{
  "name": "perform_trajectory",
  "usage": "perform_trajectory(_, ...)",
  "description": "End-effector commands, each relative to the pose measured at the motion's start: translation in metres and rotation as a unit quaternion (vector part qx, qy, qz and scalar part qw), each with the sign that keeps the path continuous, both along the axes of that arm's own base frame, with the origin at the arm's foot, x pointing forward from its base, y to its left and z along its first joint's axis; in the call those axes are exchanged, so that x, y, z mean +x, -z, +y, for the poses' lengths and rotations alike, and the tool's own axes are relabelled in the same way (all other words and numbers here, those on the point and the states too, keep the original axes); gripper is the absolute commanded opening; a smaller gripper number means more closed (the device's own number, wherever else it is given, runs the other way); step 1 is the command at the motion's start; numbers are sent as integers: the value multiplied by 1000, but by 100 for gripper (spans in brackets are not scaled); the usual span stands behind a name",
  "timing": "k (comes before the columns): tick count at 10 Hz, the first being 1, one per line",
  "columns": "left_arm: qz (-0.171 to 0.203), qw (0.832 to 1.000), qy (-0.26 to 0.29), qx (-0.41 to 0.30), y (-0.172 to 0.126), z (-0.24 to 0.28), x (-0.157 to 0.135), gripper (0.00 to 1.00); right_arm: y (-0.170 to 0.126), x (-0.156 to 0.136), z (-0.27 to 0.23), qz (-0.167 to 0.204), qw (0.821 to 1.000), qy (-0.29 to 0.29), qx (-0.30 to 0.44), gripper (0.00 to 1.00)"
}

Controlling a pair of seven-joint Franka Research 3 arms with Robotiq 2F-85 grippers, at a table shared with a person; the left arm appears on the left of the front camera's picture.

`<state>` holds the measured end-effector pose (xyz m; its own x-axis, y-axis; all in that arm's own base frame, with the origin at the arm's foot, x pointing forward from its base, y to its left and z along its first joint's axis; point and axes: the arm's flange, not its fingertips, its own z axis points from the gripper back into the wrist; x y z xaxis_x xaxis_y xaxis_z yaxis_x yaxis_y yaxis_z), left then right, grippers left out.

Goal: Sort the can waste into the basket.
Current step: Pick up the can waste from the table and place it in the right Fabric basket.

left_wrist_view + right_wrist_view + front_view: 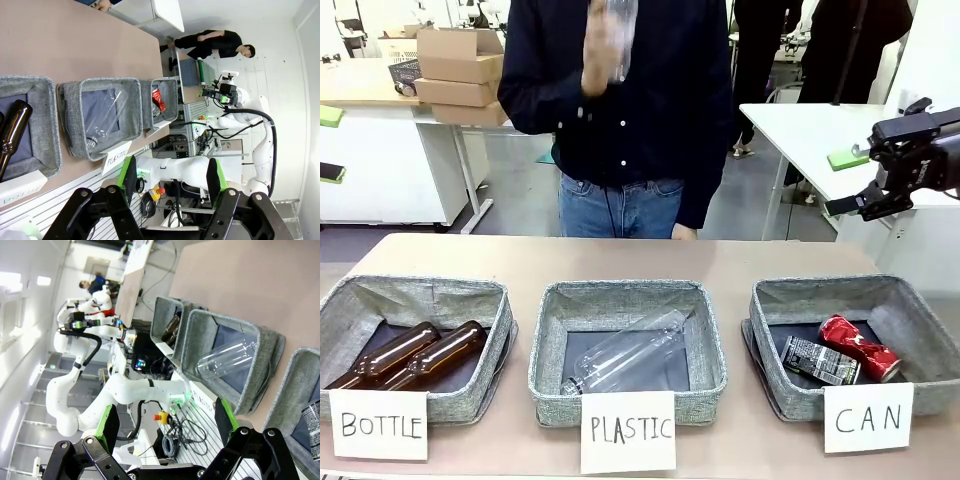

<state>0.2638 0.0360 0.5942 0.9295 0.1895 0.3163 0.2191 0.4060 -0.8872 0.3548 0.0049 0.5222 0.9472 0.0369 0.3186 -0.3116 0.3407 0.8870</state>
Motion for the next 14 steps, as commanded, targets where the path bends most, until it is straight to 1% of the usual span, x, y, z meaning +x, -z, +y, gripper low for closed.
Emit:
perform_trajectory(1, -10, 1000, 7, -6, -2, 0, 2, 74, 1, -1, 1, -8, 1000, -4, -2, 100)
perform_trajectory(14, -10, 1000, 7, -6, -2, 0, 2, 74, 1, -1, 1, -8, 1000, -4, -2, 100)
